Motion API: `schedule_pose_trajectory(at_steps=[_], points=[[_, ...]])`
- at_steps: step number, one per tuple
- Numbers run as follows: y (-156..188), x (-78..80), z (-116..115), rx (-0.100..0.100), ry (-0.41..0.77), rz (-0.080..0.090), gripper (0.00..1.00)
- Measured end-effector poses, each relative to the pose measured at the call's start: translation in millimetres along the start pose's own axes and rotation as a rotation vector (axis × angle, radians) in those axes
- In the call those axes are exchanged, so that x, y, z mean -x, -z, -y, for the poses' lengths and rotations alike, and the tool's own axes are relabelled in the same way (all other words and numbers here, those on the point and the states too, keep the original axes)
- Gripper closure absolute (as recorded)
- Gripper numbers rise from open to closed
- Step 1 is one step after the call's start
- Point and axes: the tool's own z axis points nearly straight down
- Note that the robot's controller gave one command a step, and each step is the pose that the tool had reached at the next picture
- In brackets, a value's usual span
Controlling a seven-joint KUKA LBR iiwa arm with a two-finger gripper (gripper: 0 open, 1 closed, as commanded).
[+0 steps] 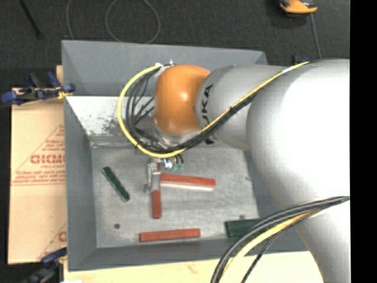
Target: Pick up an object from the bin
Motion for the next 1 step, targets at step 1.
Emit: schedule_pose_trajectory(at_steps=[1], points=[[3.3,-6.8,91.7,-0.004,0.006,-0.002,0.0]])
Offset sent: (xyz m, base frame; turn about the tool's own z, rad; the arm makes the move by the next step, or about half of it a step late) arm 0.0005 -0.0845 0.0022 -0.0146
